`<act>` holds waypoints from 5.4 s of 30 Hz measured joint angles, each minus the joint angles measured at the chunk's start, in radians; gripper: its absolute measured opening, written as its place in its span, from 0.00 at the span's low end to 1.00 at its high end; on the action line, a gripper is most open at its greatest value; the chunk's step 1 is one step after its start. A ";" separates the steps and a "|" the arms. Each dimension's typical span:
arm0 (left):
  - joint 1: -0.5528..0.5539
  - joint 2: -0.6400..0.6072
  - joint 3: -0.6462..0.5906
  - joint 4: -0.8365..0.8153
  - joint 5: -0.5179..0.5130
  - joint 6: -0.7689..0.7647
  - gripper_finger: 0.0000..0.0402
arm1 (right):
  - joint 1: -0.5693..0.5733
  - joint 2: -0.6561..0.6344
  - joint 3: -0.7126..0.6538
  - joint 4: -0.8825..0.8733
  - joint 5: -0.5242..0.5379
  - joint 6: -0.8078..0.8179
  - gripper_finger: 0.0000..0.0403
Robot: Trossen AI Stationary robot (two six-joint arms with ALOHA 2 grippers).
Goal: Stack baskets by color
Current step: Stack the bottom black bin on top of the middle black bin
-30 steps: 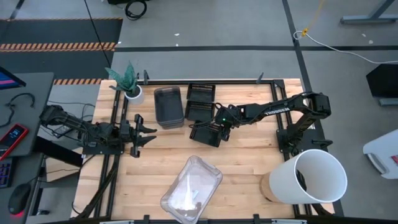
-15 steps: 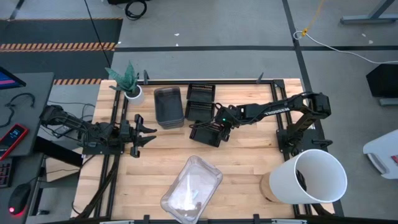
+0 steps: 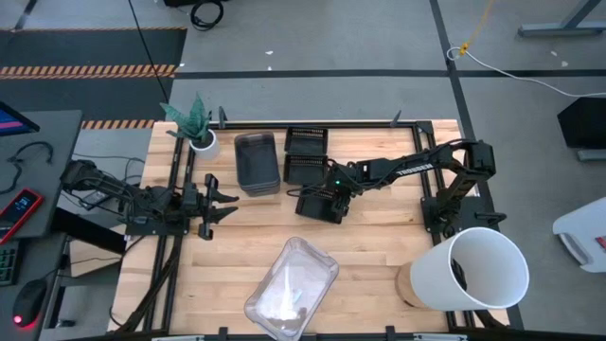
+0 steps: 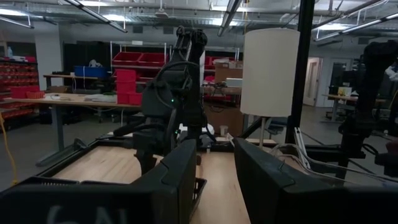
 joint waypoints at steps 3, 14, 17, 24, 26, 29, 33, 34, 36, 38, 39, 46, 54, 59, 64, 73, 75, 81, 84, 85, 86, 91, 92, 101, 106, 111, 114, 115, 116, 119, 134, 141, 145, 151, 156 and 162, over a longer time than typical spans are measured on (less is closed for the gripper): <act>0.000 0.000 0.000 0.000 0.000 0.000 0.29 | 0.000 0.000 0.000 0.002 0.000 -0.002 0.40; 0.000 0.000 0.000 -0.001 0.000 0.000 0.29 | 0.000 0.000 0.000 0.003 0.003 -0.014 0.27; 0.000 0.000 0.000 -0.001 0.000 0.000 0.29 | 0.000 0.000 0.000 0.003 0.003 -0.023 0.21; 0.000 0.000 0.000 -0.001 0.000 0.000 0.29 | 0.000 0.000 0.002 -0.003 -0.016 -0.045 0.07; 0.000 0.000 0.000 -0.001 0.000 0.000 0.29 | -0.001 -0.004 0.002 -0.007 -0.029 -0.045 0.03; 0.000 0.000 0.000 -0.001 0.000 0.000 0.29 | -0.002 -0.016 0.002 -0.015 -0.037 -0.043 0.02; 0.000 0.000 0.000 -0.001 0.000 0.000 0.29 | -0.002 -0.035 0.002 -0.034 -0.033 -0.042 0.03; 0.000 0.000 0.000 -0.001 0.000 0.000 0.29 | -0.002 -0.037 0.002 -0.037 -0.032 -0.042 0.03; 0.000 0.000 0.000 -0.001 0.000 0.000 0.29 | -0.002 -0.040 0.002 -0.047 -0.030 -0.043 0.02; 0.000 0.000 0.000 -0.001 0.000 0.000 0.29 | -0.002 -0.041 0.002 -0.049 -0.030 -0.043 0.02; 0.000 0.000 0.000 -0.001 0.000 0.000 0.29 | -0.002 -0.041 0.002 -0.051 -0.030 -0.043 0.02; 0.000 0.000 0.000 -0.001 0.000 0.000 0.29 | -0.002 -0.041 0.002 -0.055 -0.030 -0.044 0.02; 0.000 0.000 0.000 -0.001 0.000 0.000 0.29 | -0.002 -0.041 0.002 -0.059 -0.030 -0.043 0.03; 0.000 0.000 0.000 -0.001 0.000 0.000 0.29 | -0.002 -0.041 0.002 -0.063 -0.031 -0.043 0.03; 0.000 0.000 0.000 -0.001 0.000 0.000 0.29 | -0.002 -0.041 0.002 -0.069 -0.031 -0.043 0.03; 0.000 0.000 0.000 -0.001 0.000 0.000 0.29 | -0.002 -0.041 0.001 -0.069 -0.031 -0.043 0.03; 0.000 0.000 0.000 -0.001 0.000 0.000 0.29 | -0.002 -0.041 0.001 -0.069 -0.031 -0.043 0.03; 0.000 0.000 0.000 -0.001 0.000 0.000 0.29 | -0.002 -0.041 0.001 -0.069 -0.031 -0.043 0.03; 0.000 0.000 0.000 -0.001 0.000 0.000 0.29 | -0.002 -0.041 0.001 -0.069 -0.031 -0.043 0.03; 0.000 0.000 0.000 -0.001 0.000 0.000 0.29 | -0.002 -0.041 0.001 -0.069 -0.031 -0.043 0.03; 0.000 0.000 0.000 -0.001 0.000 0.000 0.29 | -0.002 -0.041 0.001 -0.069 -0.031 -0.043 0.03; 0.000 0.000 0.000 -0.001 0.000 0.000 0.29 | -0.002 -0.041 0.001 -0.070 -0.031 -0.043 0.03; 0.000 0.000 0.000 -0.001 0.000 0.000 0.29 | -0.002 -0.041 0.001 -0.070 -0.032 -0.043 0.03; 0.000 0.000 0.000 -0.001 0.000 0.000 0.29 | -0.002 -0.041 0.001 -0.083 -0.034 -0.043 0.03; 0.000 0.000 0.000 -0.001 0.000 0.000 0.29 | -0.002 -0.048 0.001 -0.130 -0.034 -0.043 0.03; 0.000 0.000 0.000 -0.001 0.000 0.000 0.29 | -0.002 -0.072 0.000 -0.148 -0.032 -0.040 0.03; 0.000 0.000 0.000 -0.001 0.000 0.000 0.29 | -0.002 -0.093 0.000 -0.150 -0.031 -0.038 0.03; 0.000 0.000 0.000 -0.001 0.000 0.000 0.29 | -0.002 -0.099 0.000 -0.151 -0.031 -0.034 0.03; 0.000 0.000 0.000 -0.001 0.000 0.000 0.29 | -0.002 -0.104 0.000 -0.153 -0.030 -0.026 0.03; 0.000 0.000 0.000 -0.001 0.000 0.000 0.29 | -0.001 -0.115 0.000 -0.161 -0.030 -0.021 0.03; 0.000 0.000 0.000 -0.001 0.000 0.000 0.29 | 0.011 -0.119 0.000 -0.166 -0.031 -0.020 0.03; 0.000 0.000 0.000 -0.001 0.000 0.000 0.29 | 0.037 -0.175 0.000 -0.186 -0.065 -0.020 0.03; 0.000 0.000 0.000 -0.001 0.000 0.000 0.29 | 0.057 -0.234 0.000 -0.179 -0.063 -0.020 0.03; 0.000 0.000 0.000 -0.001 0.000 0.000 0.29 | 0.078 -0.327 0.000 -0.156 -0.005 -0.017 0.03; 0.000 0.000 0.000 -0.001 0.000 0.000 0.29 | 0.079 -0.374 0.000 -0.116 0.048 -0.018 0.03; 0.000 0.000 0.000 -0.001 0.000 0.000 0.29 | 0.046 -0.388 0.000 -0.012 0.090 -0.148 0.03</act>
